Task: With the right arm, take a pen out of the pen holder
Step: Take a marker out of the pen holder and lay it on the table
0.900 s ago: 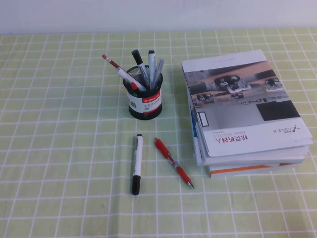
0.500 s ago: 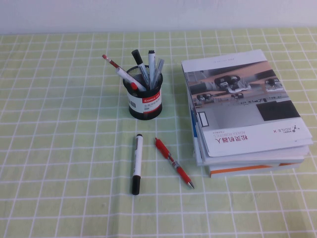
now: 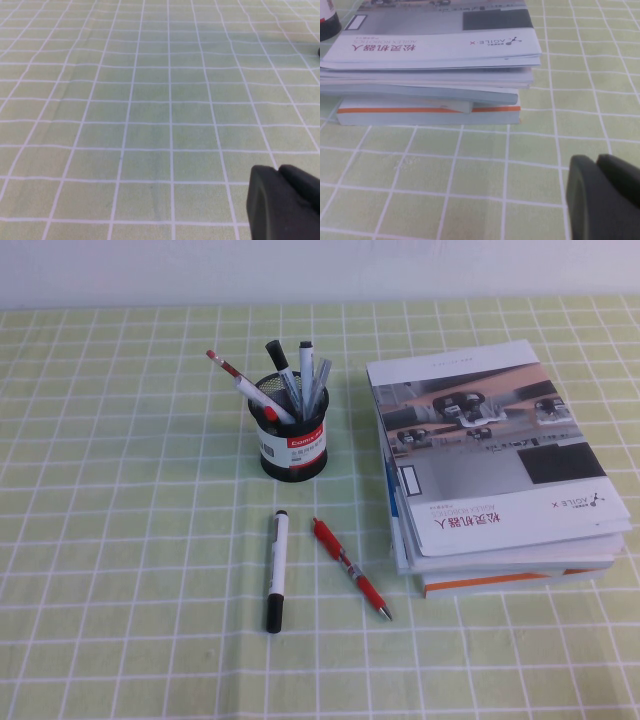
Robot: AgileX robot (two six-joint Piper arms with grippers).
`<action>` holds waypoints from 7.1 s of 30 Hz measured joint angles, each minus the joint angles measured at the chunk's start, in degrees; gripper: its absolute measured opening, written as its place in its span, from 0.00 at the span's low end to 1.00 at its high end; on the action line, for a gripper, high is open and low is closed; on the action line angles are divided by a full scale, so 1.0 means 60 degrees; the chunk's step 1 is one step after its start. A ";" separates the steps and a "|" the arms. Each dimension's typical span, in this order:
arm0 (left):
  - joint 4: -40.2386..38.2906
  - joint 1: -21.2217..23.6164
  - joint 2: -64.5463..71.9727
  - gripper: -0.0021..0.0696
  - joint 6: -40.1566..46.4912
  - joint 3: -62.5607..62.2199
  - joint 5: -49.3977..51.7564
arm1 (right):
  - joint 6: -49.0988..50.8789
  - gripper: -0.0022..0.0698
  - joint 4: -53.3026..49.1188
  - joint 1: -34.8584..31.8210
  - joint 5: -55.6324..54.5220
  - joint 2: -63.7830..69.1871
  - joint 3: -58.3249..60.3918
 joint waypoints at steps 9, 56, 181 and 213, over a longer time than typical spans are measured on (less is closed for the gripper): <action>0.0000 0.0000 0.0000 0.02 0.0000 0.0000 0.0000 | 0.0000 0.01 0.0000 0.0000 0.0000 0.0000 0.0000; 0.0000 0.0000 0.0000 0.02 0.0000 0.0000 0.0000 | -0.0504 0.01 0.7020 0.0000 -0.1391 0.1388 -0.1642; 0.0000 0.0000 0.0000 0.02 0.0000 0.0000 0.0000 | 0.0440 0.10 -0.2515 0.5618 -1.1020 2.1137 -1.3189; 0.0000 0.0000 0.0000 0.02 0.0000 0.0000 0.0000 | 0.0482 0.09 -0.2256 0.5654 -0.1979 1.4946 -1.3189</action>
